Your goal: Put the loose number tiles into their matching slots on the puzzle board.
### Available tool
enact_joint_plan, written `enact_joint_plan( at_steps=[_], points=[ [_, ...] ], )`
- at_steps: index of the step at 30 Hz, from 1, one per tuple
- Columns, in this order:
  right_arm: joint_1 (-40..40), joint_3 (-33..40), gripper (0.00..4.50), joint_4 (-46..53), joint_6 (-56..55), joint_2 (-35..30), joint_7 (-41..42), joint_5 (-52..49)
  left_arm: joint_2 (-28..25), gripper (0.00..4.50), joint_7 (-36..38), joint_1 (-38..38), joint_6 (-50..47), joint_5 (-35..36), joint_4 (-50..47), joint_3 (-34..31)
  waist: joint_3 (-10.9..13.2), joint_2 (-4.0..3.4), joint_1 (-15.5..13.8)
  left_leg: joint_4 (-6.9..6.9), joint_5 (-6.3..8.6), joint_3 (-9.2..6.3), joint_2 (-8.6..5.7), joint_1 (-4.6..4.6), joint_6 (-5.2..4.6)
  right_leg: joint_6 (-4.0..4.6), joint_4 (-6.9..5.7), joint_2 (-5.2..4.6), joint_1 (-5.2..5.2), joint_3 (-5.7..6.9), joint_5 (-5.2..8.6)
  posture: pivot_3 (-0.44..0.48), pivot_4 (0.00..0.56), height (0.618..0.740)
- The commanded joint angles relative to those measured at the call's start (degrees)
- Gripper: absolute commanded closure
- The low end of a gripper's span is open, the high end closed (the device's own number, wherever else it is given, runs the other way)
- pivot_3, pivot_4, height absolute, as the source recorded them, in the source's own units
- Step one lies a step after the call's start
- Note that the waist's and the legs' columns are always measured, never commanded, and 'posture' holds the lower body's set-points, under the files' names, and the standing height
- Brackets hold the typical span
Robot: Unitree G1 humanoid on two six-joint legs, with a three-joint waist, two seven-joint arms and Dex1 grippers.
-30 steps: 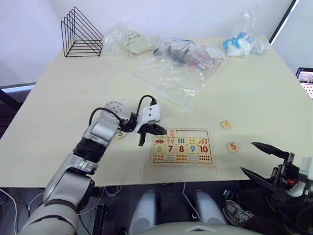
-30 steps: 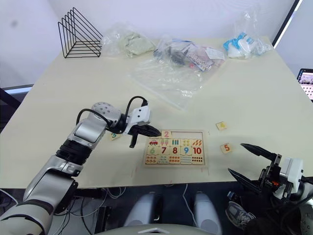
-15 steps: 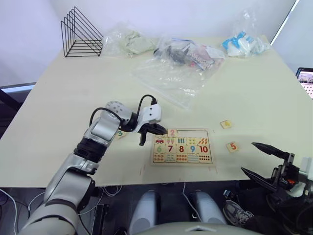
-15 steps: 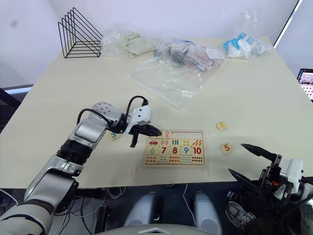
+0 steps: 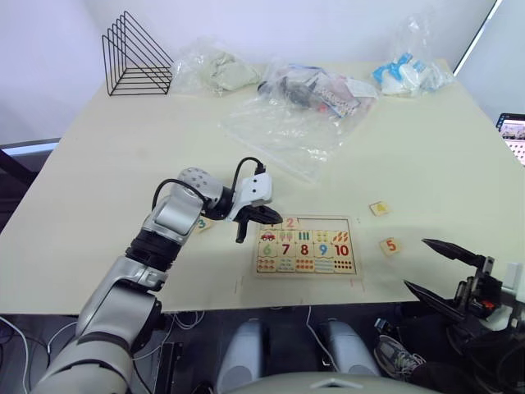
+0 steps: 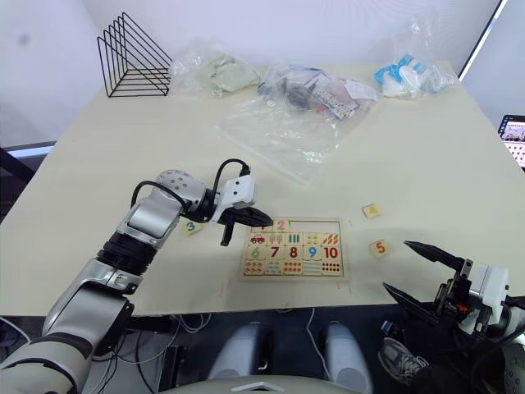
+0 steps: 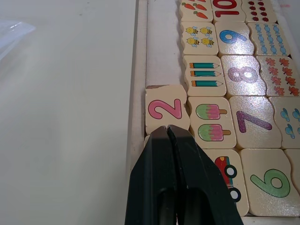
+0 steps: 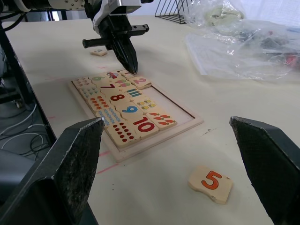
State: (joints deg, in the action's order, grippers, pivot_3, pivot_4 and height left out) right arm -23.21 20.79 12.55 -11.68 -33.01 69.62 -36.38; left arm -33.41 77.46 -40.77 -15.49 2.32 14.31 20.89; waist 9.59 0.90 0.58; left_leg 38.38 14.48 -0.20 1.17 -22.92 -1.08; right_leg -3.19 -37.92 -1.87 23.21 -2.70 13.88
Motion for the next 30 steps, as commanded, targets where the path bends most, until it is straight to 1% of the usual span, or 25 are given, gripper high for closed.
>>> enact_joint_plan(
  at_steps=[1,8,17,26,30],
  points=[
    [-0.3,1.1,0.00,1.8,-0.7,-0.2,-0.1,-0.4,0.0,4.45,0.0,-0.5,0.7,0.2,-0.8,-0.4,0.0,0.00,0.0,0.00,0.00,0.00,0.00,0.00,0.00,0.00,0.00,0.00,0.00,0.00,0.00,0.000,0.150,0.740],
    [-0.3,1.0,0.00,1.9,-0.6,-0.2,-0.2,-0.5,-0.3,4.45,-0.2,-0.2,0.5,0.6,-1.3,-1.1,0.0,0.00,0.0,0.00,0.00,0.00,0.00,0.00,0.00,0.00,0.00,0.00,0.00,0.00,0.00,0.000,0.150,0.740],
    [0.0,1.2,0.00,1.6,-0.2,-0.6,-0.1,-0.6,-0.6,4.45,-3.3,2.9,-0.1,5.0,-3.3,-7.0,0.0,0.00,0.0,-0.01,0.00,-0.01,0.01,0.00,0.00,0.00,0.00,0.00,0.00,0.00,0.00,0.000,0.150,0.740],
    [0.8,1.3,0.00,0.9,0.4,-1.0,0.1,-0.9,-2.4,4.45,-5.0,9.6,-2.0,10.4,-8.8,-13.0,0.0,-0.01,0.0,-0.01,0.00,-0.04,0.01,0.01,0.00,0.00,0.00,-0.03,0.00,0.00,0.00,0.000,0.150,0.740],
    [1.4,1.5,0.00,-0.1,0.6,-1.1,0.1,-1.0,-3.2,4.45,-6.7,14.2,-2.7,14.0,-11.5,-17.6,0.0,-0.01,0.0,-0.01,0.00,-0.09,0.02,0.03,0.00,0.00,-0.01,-0.04,0.00,-0.02,0.00,0.000,0.150,0.740]
  ],
)
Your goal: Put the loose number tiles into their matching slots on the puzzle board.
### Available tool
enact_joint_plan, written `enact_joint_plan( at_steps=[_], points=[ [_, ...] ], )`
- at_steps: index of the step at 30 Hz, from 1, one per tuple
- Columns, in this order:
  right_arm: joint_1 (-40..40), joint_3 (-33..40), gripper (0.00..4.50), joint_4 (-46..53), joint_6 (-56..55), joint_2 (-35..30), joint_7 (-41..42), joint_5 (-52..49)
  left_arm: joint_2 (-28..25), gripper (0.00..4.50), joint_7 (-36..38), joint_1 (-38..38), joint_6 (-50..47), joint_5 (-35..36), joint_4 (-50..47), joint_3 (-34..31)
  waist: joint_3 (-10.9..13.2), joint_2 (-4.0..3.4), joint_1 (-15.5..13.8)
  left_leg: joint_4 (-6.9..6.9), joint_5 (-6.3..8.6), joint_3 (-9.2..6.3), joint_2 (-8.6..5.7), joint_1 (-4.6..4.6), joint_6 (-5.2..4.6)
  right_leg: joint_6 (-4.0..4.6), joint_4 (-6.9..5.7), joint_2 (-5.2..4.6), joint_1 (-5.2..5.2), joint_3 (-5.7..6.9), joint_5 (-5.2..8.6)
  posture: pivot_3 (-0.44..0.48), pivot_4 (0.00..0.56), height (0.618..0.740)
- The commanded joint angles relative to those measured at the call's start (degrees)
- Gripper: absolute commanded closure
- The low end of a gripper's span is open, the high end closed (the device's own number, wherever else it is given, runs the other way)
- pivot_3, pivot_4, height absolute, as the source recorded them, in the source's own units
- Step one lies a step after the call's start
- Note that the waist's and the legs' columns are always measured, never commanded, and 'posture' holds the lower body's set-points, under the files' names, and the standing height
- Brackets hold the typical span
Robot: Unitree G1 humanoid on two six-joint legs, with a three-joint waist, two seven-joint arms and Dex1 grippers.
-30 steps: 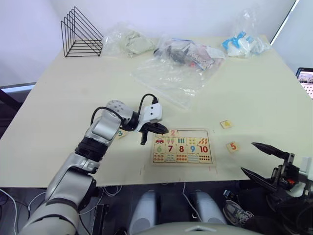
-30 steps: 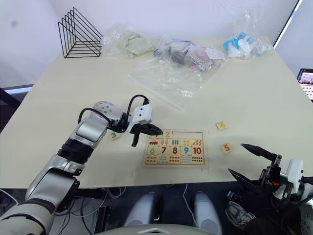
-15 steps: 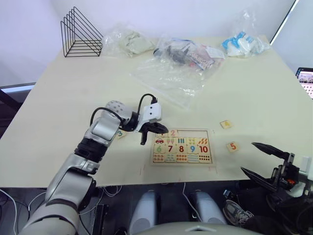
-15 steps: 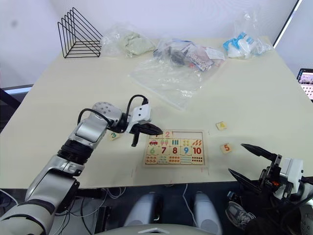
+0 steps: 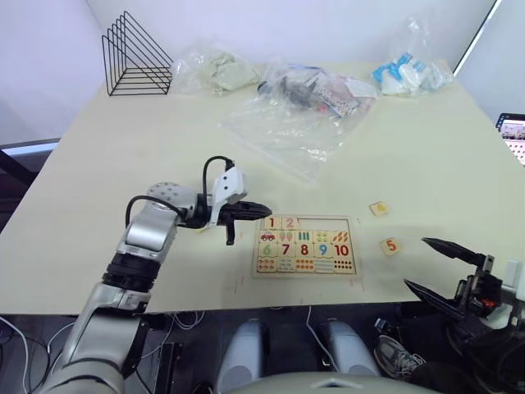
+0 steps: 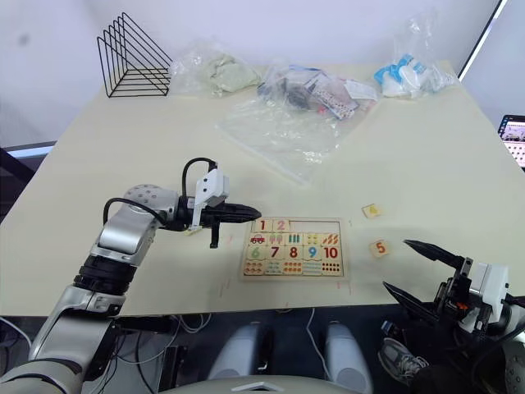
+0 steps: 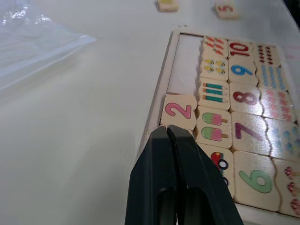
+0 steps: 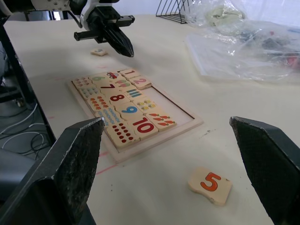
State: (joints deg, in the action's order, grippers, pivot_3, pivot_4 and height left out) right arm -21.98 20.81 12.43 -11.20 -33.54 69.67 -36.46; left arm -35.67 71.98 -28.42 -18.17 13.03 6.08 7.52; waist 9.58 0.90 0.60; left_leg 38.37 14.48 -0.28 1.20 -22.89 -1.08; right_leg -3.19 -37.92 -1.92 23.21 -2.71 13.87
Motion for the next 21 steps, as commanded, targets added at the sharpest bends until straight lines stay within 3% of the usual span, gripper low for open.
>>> enact_joint_plan(
  at_steps=[1,9,15,17,20,21],
  points=[
    [0.3,1.7,0.00,-0.2,0.2,-0.4,-0.2,-1.0,-1.2,4.45,-1.6,3.1,0.1,4.3,-3.8,-5.6,0.0,0.00,0.0,0.00,0.00,-0.02,0.01,0.00,0.00,0.00,0.00,0.00,0.00,0.01,0.00,0.000,0.150,0.740],
    [1.1,2.3,0.00,-3.0,0.1,-0.2,0.0,-0.9,-3.5,4.45,-6.0,12.5,-0.6,9.3,-6.7,-14.9,0.0,-0.01,0.0,-0.02,0.00,-0.11,0.06,0.03,0.00,0.01,0.00,-0.02,0.00,-0.02,0.00,0.000,0.150,0.740],
    [1.6,3.0,0.00,-5.8,-0.5,-0.5,0.5,-0.5,-3.8,2.06,-8.8,22.5,0.9,11.9,-9.9,-22.0,0.0,0.00,-0.2,-0.02,0.00,-0.11,0.10,0.03,0.00,0.00,0.00,-0.08,-0.01,0.03,0.00,0.000,0.150,0.740],
    [1.7,3.4,0.00,-7.1,-0.6,-0.7,0.7,-0.2,-3.3,1.53,-9.8,26.7,1.5,13.0,-11.2,-25.1,0.0,-0.01,0.1,-0.04,0.00,-0.10,0.13,0.07,0.00,0.00,0.02,-0.10,-0.01,-0.03,0.00,0.000,0.150,0.740],
    [2.0,3.9,0.00,-8.5,-0.7,-0.7,1.0,-0.1,-3.0,0.04,-10.7,31.6,4.1,13.2,-11.7,-27.8,0.0,-0.01,0.1,-0.09,0.00,-0.12,0.15,0.09,0.00,0.01,0.03,-0.11,0.00,-0.03,0.00,0.000,0.150,0.740],
    [2.0,4.0,0.00,-9.1,-0.8,-0.8,1.3,-0.1,-2.8,0.04,-10.9,33.0,4.8,13.4,-11.9,-28.6,0.0,-0.01,0.1,-0.08,0.00,-0.10,0.14,0.09,0.00,0.02,0.03,-0.10,0.00,-0.04,0.00,0.000,0.150,0.740]
  ],
)
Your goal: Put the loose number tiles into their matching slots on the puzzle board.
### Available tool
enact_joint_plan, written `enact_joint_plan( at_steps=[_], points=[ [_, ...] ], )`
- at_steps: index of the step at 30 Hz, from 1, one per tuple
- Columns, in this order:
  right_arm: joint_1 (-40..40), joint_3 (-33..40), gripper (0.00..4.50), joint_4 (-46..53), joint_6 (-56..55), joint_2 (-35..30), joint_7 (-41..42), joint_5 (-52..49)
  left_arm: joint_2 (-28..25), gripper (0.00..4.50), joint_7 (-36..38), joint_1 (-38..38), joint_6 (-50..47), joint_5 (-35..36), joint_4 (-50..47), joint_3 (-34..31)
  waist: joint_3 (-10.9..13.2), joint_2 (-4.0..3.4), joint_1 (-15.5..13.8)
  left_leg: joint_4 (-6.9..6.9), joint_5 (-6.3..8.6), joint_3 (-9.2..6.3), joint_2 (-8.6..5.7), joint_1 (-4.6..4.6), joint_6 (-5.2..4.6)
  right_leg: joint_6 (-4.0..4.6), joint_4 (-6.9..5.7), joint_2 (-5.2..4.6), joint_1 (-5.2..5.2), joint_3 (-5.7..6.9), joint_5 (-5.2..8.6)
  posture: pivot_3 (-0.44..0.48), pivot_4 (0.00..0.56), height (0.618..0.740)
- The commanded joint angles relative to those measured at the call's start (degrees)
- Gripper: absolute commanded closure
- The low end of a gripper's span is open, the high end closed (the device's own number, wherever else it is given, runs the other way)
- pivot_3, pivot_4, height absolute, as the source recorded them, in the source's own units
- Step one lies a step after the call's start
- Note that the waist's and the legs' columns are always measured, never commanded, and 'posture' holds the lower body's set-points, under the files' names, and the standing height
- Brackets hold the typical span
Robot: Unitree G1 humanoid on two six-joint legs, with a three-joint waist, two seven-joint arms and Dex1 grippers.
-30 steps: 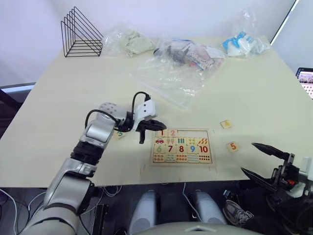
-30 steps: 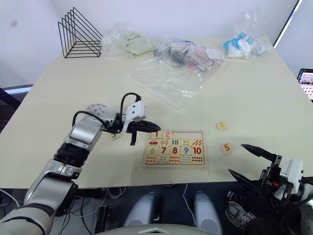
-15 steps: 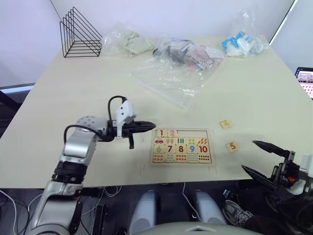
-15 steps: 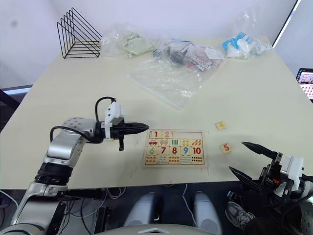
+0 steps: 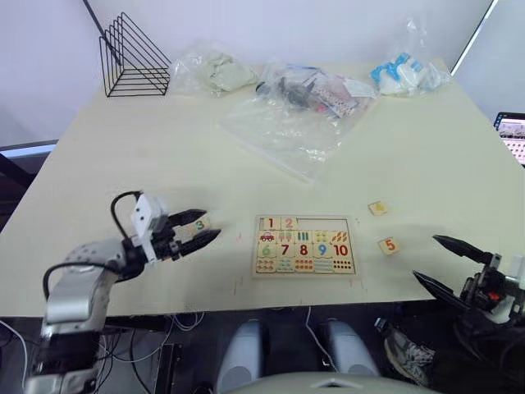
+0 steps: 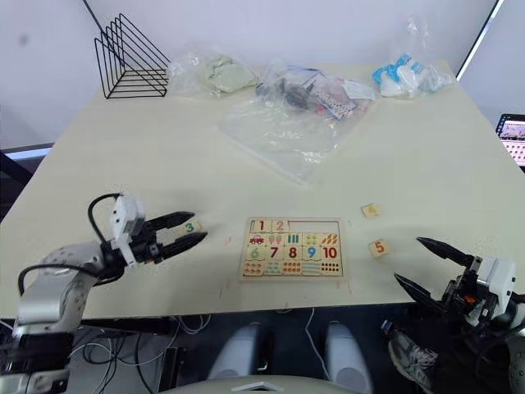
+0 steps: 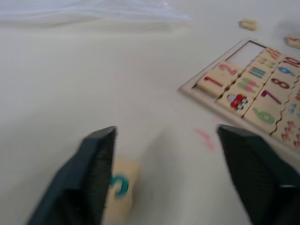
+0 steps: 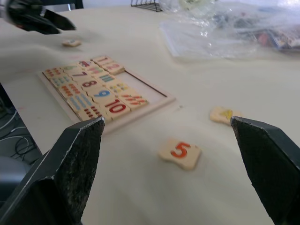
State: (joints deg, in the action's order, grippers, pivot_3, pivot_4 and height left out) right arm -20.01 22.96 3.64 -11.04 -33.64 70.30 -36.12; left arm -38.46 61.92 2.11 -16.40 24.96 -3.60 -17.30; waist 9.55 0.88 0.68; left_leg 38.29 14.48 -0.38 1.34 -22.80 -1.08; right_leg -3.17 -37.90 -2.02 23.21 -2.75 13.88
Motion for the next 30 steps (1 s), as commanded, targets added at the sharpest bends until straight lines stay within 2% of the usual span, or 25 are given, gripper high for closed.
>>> enact_joint_plan(
  at_steps=[1,15,30],
  points=[
    [0.2,2.1,0.00,-0.9,-1.1,-0.8,0.9,-0.4,0.3,0.04,-1.2,4.1,3.7,1.7,-2.4,-4.7,0.0,0.00,0.0,0.00,0.00,0.01,0.00,0.01,0.00,0.00,0.00,0.00,0.00,-0.01,0.00,0.000,0.150,0.740],
    [0.9,4.3,0.00,-8.9,-1.3,-3.1,3.4,0.6,4.3,0.04,-2.2,20.3,12.7,3.4,-3.7,-10.7,0.0,0.02,-0.1,0.01,0.00,0.19,0.01,0.03,0.00,0.21,0.02,-0.04,-0.01,-0.04,0.14,0.000,0.150,0.740],
    [2.4,3.8,0.00,-9.7,-0.4,-3.8,3.6,1.1,4.4,0.04,-3.5,20.7,13.5,3.6,-4.3,-9.7,0.0,0.01,-0.1,0.02,0.00,0.31,0.01,0.03,0.00,0.21,0.03,-0.02,-0.01,-0.03,0.15,0.000,0.150,0.740]
  ],
)
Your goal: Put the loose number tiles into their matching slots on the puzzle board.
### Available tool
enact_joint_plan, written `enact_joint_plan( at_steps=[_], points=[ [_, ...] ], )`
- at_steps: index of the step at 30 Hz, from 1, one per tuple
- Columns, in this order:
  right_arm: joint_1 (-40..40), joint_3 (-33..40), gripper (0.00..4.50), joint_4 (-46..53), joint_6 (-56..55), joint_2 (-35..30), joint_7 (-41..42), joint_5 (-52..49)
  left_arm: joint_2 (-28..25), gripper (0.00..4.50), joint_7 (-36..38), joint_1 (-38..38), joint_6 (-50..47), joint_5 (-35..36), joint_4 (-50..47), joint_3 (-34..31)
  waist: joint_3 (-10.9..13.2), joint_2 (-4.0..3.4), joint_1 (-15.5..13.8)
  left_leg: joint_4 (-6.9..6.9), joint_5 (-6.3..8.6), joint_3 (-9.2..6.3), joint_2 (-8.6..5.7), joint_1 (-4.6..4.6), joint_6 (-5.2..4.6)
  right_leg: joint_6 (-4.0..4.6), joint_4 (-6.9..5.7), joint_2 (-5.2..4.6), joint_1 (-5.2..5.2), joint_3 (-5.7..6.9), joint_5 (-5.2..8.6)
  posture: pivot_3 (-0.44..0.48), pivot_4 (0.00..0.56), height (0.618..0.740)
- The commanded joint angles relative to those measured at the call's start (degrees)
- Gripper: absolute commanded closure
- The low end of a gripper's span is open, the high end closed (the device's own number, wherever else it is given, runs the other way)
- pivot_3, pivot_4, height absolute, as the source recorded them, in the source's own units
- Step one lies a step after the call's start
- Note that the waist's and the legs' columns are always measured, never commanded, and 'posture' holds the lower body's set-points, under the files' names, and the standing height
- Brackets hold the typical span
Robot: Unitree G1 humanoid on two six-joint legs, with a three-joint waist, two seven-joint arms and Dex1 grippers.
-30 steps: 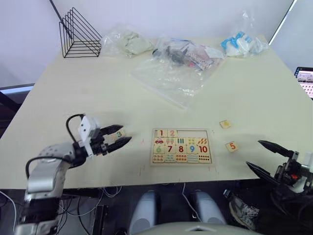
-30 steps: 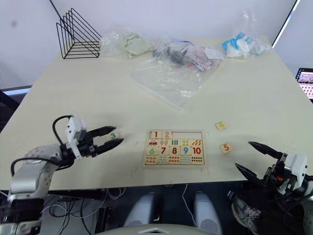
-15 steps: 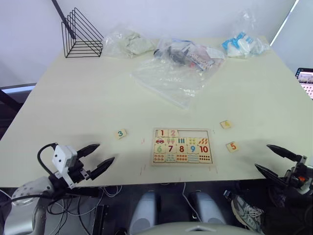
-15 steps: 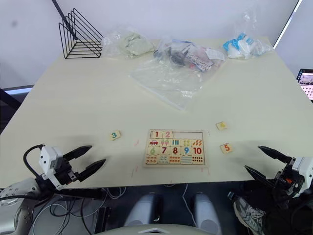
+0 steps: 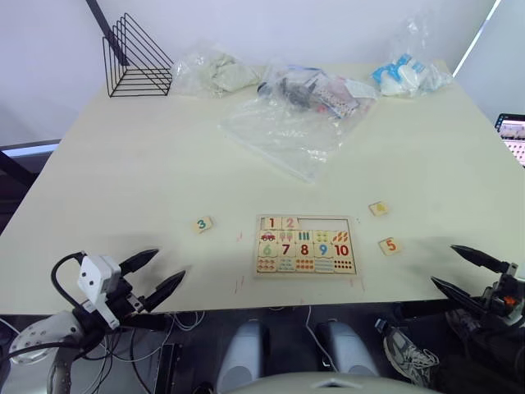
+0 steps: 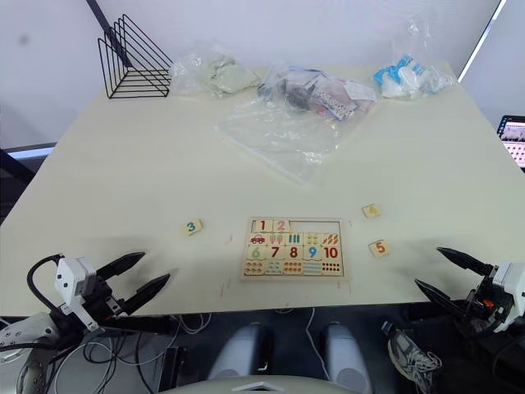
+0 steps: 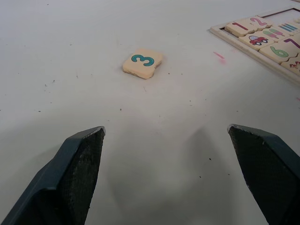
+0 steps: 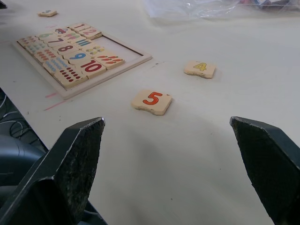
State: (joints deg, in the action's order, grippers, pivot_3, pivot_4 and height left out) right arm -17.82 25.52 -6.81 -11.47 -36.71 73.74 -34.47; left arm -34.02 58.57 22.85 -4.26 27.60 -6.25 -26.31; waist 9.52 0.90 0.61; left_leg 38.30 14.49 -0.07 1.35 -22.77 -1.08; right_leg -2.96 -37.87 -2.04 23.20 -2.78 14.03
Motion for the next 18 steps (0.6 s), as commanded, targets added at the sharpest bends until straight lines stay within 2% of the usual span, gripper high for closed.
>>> enact_joint_plan(
  at_steps=[1,18],
  points=[
    [0.2,1.2,0.00,1.1,0.2,-0.7,0.0,-0.5,-0.1,0.04,-0.1,-0.1,1.4,0.9,-1.6,-0.6,0.0,0.00,0.0,0.00,0.00,0.00,0.00,0.00,0.00,0.00,0.00,0.00,0.00,0.00,0.00,0.000,0.150,0.740],
    [1.1,0.2,0.00,3.2,2.1,-0.5,-0.7,0.1,-0.6,0.04,0.7,-1.4,2.2,0.7,0.5,-0.4,0.0,0.00,0.0,0.00,0.00,0.00,0.00,0.00,0.00,0.00,0.00,0.00,0.00,-0.01,0.00,0.000,0.150,0.740]
  ],
)
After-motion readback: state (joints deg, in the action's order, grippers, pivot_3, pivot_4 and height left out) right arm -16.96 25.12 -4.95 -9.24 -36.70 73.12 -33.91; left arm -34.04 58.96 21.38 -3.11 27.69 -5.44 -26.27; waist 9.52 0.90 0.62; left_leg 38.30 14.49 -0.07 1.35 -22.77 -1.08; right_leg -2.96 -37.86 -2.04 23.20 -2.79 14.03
